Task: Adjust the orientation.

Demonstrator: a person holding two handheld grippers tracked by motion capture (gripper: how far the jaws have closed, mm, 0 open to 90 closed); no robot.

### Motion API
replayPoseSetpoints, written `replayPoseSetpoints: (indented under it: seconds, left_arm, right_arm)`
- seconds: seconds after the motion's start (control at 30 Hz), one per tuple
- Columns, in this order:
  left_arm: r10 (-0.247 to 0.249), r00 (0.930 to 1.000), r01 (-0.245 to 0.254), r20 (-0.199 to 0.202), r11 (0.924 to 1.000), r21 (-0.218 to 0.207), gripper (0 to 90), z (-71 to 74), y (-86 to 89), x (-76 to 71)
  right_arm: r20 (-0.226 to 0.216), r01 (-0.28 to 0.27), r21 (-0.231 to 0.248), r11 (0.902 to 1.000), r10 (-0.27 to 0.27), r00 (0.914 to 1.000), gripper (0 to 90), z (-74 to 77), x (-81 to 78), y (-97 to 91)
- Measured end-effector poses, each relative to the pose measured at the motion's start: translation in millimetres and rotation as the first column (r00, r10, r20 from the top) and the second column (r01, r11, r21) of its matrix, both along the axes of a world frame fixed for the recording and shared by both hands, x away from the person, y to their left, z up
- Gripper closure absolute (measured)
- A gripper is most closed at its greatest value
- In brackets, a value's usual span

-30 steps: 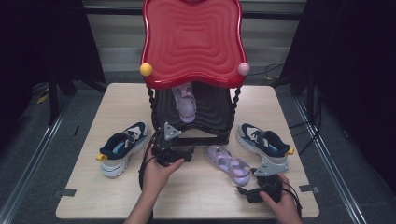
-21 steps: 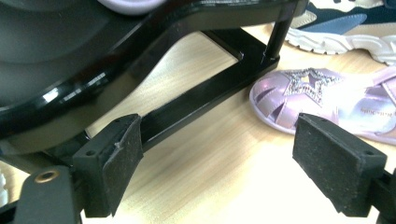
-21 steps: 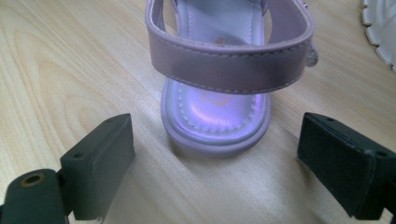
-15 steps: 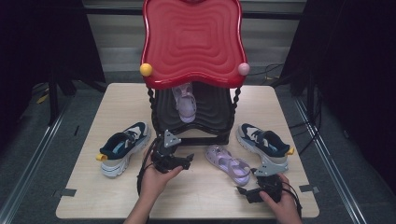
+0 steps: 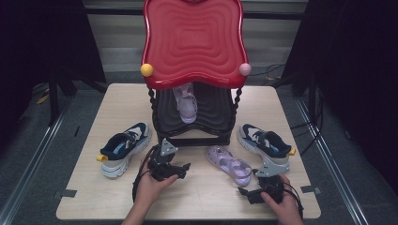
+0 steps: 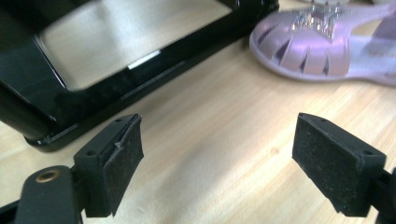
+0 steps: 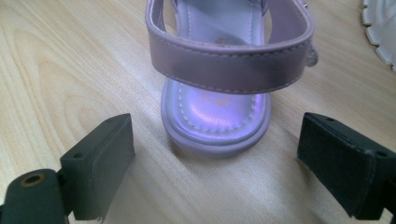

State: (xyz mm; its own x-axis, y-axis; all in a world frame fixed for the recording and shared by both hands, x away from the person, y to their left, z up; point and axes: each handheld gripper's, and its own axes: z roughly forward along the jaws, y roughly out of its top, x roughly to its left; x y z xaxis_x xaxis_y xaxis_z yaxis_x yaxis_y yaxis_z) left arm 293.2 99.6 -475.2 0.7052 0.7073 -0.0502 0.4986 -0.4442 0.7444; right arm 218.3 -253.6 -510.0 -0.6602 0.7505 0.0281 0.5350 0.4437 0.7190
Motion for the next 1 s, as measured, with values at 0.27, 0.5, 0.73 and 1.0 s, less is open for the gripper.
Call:
replayPoseSetpoints:
  seconds: [0.27, 0.5, 0.73, 1.0]
  left_arm:
    - [-0.026, 0.9993, 0.027, -0.027, 0.9990, 0.037, 15.8, -15.7, 6.2, -3.9]
    - [-0.033, 0.9988, 0.035, -0.037, 0.9985, 0.042, 15.7, -21.8, 11.1, -6.7]
    - [-0.064, 0.9972, 0.067, -0.039, 0.9943, 0.082, 15.4, -28.4, 11.8, -10.6]
    - [-0.092, 0.9958, 0.092, -0.001, 0.9942, 0.056, 12.9, -32.8, 15.6, -10.4]
  right_arm:
    - [0.002, -0.001, -0.001, 1.0000, 0.001, 1.0000, 10.3, 0.0, 0.1, 0.0]
    - [0.000, 0.000, 0.000, 1.0000, 0.000, 1.0000, 10.3, 0.0, 0.0, 0.0]
    - [-0.003, 0.002, -0.001, 1.0000, -0.002, 1.0000, 10.3, 0.1, -0.1, 0.2]
    - [-0.001, 0.003, -0.003, 1.0000, -0.003, 1.0000, 10.1, 0.0, 0.5, 0.7]
